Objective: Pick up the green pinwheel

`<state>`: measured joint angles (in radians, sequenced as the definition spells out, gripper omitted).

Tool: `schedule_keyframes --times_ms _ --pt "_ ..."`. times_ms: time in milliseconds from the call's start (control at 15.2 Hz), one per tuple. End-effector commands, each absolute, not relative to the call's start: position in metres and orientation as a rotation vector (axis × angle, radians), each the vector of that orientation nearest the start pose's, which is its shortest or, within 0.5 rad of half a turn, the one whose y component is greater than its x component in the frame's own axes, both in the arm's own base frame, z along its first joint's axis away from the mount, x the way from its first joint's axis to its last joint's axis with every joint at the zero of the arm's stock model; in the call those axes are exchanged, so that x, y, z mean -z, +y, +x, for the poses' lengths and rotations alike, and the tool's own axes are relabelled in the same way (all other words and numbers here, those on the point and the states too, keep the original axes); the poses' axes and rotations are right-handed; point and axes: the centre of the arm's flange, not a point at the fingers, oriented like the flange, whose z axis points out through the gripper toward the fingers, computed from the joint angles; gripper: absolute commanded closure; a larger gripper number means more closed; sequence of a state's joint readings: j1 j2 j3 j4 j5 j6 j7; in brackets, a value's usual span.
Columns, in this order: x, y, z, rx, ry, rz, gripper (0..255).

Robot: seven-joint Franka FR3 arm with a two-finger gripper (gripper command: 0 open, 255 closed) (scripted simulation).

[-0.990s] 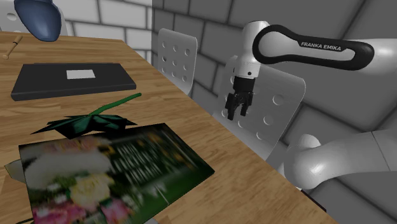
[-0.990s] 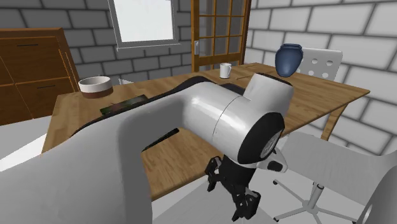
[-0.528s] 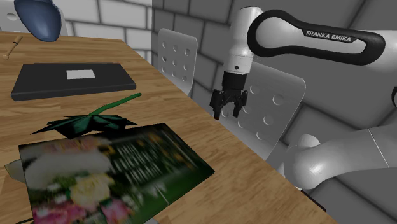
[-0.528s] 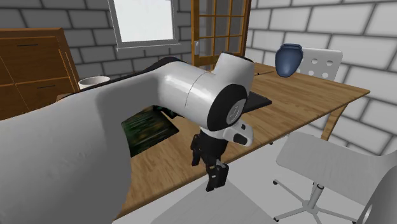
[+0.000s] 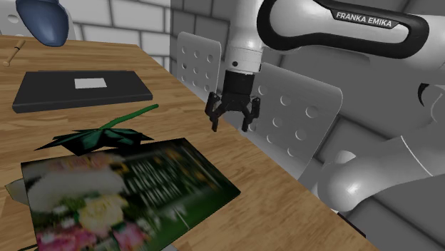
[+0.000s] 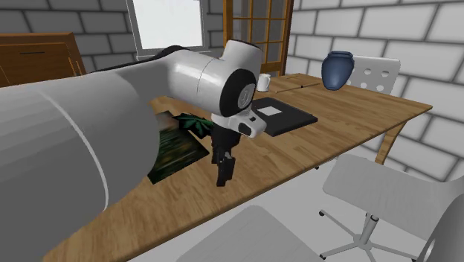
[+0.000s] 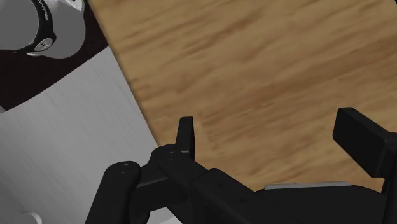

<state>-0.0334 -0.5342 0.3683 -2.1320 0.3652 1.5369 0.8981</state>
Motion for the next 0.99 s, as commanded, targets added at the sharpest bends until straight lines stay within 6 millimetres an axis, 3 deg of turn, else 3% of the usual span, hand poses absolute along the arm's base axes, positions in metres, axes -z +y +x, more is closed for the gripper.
schedule_keyframes --times_ms 0,462,924 --pt "-0.596 0.217 0.357 -0.263 1.019 -2.855 0" --pt "-0.617 0.289 0.408 -0.247 1.307 -2.747 0" --pt "-0.635 0.350 0.472 -0.228 1.583 -2.611 0"
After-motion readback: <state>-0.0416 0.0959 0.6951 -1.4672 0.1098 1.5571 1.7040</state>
